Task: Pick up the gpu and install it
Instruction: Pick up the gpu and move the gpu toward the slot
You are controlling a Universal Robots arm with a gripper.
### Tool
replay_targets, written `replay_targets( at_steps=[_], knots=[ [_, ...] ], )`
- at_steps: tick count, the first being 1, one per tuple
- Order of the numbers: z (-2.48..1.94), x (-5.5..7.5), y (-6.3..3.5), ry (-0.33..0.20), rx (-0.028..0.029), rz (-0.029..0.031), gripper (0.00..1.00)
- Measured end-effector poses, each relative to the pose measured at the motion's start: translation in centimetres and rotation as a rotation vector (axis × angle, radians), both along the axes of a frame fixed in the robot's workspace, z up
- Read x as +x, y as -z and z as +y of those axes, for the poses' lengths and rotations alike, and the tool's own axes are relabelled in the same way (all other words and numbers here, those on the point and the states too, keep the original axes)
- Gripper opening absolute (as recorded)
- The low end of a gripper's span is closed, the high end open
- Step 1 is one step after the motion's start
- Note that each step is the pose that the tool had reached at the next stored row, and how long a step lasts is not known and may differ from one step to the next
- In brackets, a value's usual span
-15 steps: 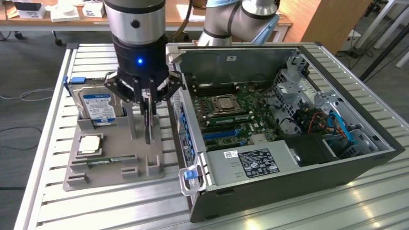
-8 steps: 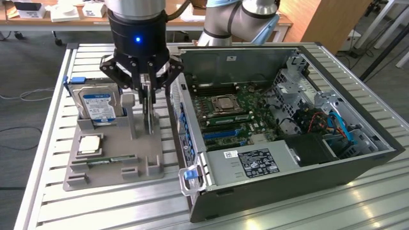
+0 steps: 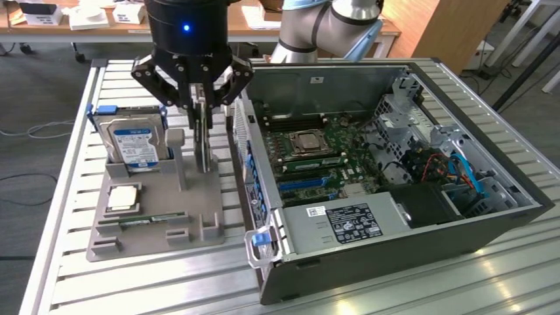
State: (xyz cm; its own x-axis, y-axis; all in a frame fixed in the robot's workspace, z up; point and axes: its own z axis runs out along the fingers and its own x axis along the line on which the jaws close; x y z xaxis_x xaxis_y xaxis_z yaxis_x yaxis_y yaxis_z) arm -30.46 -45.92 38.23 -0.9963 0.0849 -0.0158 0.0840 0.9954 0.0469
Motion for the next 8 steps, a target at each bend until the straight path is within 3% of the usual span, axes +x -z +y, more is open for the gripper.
replay_targets(
  at_steps=[5,8],
  knots=[
    [0.0,0.0,-1.4,0.0,0.0003,-0.0002,0.27],
    [0.01,0.0,-1.92,0.001,0.0069,-0.0003,0.27]
  ],
)
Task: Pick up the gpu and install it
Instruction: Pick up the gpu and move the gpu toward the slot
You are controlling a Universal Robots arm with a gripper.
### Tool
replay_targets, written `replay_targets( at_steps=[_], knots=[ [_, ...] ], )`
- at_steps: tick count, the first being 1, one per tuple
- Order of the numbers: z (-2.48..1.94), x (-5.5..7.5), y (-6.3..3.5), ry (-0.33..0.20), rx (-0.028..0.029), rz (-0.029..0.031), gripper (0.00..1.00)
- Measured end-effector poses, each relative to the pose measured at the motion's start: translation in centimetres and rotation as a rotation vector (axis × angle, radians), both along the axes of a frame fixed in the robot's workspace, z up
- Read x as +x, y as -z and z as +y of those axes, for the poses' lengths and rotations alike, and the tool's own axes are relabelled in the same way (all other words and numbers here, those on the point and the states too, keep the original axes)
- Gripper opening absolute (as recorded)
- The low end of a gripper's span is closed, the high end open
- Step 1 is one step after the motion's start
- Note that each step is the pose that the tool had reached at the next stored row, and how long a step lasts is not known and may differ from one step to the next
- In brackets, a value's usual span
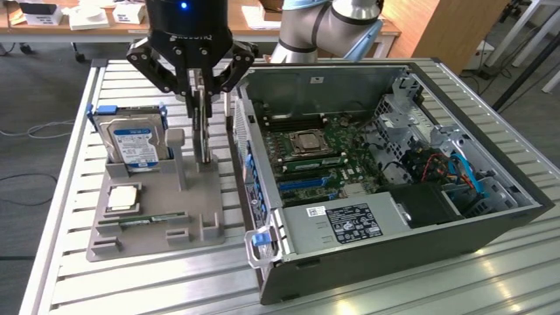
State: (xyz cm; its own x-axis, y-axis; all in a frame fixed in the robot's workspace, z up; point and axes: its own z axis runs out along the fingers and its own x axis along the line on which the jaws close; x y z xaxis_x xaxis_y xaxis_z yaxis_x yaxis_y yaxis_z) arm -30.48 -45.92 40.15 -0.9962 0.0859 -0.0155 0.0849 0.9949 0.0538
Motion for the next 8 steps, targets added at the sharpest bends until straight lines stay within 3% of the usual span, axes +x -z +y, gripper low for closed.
replay_targets(
  at_steps=[4,8],
  knots=[
    [0.0,0.0,-0.67,0.0,0.0013,-0.0002,0.27],
    [0.0,0.1,-2.17,0.0,0.0012,-0.0002,0.27]
  ],
)
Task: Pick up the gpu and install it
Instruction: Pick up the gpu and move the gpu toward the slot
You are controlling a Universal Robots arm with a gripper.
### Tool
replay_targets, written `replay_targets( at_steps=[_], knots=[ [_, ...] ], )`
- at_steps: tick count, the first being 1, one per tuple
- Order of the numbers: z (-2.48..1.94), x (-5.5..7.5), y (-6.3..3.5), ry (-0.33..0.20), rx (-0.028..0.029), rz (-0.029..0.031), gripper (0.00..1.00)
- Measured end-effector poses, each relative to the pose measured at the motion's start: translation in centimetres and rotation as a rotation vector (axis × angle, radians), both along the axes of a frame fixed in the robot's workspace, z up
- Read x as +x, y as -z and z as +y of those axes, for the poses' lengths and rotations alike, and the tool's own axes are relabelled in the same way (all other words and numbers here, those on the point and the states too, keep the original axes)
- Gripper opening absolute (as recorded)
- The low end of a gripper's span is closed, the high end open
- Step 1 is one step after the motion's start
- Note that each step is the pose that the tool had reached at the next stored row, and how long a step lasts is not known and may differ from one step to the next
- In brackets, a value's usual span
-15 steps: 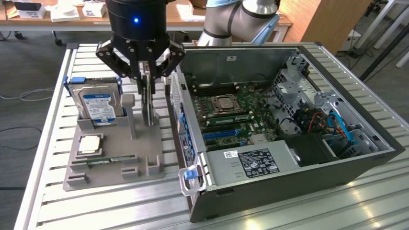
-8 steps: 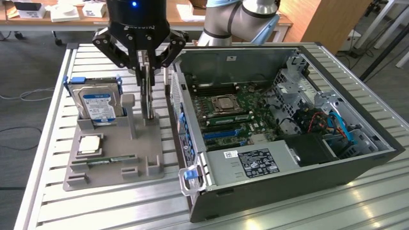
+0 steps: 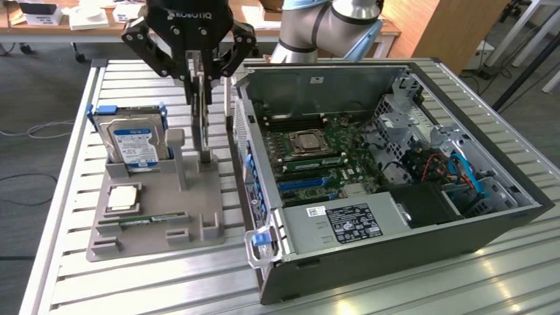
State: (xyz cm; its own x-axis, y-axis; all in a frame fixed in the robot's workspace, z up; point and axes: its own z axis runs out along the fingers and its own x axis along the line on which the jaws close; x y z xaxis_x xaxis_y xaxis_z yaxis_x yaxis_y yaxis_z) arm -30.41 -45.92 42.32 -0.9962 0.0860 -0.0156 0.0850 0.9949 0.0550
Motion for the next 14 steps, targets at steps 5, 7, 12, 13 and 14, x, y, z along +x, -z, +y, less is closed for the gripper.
replay_targets(
  at_steps=[5,7,12,13,14],
  knots=[
    [0.0,0.0,-1.39,0.0,0.0006,-0.0002,0.27],
    [0.0,0.0,-1.78,0.0,0.0004,0.0,0.27],
    [0.0,0.0,-2.79,0.0,0.0005,-0.0001,0.27],
    [0.0,0.0,-2.99,0.0,0.0007,-0.0003,0.27],
    [0.0,0.0,-3.23,0.0,0.0005,-0.0001,0.27]
  ],
)
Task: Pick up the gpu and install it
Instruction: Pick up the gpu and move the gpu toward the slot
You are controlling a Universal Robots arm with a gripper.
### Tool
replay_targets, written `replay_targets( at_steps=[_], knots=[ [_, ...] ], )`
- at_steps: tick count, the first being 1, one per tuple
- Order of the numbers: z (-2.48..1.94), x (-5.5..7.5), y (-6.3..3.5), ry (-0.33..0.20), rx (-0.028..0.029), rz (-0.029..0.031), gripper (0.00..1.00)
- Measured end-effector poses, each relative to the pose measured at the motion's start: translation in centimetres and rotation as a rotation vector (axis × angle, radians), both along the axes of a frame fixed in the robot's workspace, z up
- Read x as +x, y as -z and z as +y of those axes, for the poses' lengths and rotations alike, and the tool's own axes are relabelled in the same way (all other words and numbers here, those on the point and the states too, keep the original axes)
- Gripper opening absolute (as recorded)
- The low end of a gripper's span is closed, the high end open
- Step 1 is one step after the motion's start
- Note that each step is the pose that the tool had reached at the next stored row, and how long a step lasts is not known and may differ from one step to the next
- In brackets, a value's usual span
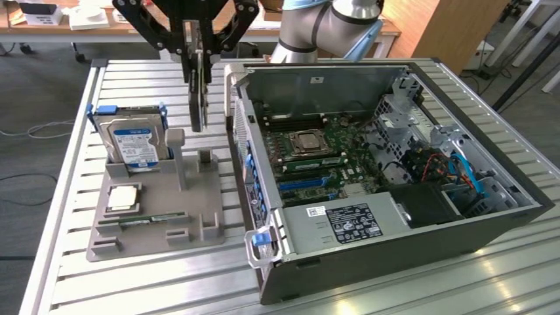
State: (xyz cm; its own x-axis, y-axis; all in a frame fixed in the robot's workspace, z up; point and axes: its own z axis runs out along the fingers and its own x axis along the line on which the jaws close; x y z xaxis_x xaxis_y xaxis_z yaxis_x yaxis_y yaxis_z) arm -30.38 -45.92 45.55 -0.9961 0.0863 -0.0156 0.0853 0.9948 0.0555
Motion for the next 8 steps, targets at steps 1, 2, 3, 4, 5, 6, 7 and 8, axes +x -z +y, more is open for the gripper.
replay_targets(
  at_steps=[1,2,3,4,5,6,7,8],
  knots=[
    [0.0,0.0,-0.27,0.0,0.0,0.0,0.27],
    [0.0,0.0,-0.55,0.0,0.0,0.0,0.27],
    [0.0,0.0,-1.28,0.0,0.0,0.0,0.27],
    [0.0,0.0,-1.28,0.0,0.0001,0.0,0.27],
    [0.0,1.0,-1.27,0.0,0.0002,-0.0001,0.27],
    [0.0,2.8,-1.28,0.0,0.0001,0.0001,0.27],
    [0.0,3.2,-1.28,0.0,0.0,0.0001,0.27],
    [0.0,3.7,-1.28,0.0,0.0001,0.0001,0.27]
  ],
)
